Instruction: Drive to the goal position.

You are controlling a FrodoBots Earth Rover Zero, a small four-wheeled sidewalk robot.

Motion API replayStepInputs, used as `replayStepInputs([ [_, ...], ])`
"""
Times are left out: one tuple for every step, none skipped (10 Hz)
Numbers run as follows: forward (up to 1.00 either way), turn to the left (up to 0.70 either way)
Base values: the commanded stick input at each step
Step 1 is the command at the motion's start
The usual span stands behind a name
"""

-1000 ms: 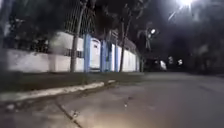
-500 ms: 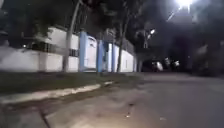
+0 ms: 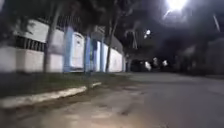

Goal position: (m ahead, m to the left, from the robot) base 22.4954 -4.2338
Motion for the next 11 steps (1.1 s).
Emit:
replayStepInputs([
  [0.7,-0.05],
  [0.7,0.0],
  [0.7,0.0],
  [0.7,0.0],
  [0.7,0.0],
  [0.7,0.0],
  [0.7,-0.11],
  [0.7,-0.35],
  [0.7,-0.35],
  [0.7,-0.35],
  [0.7,-0.35],
])
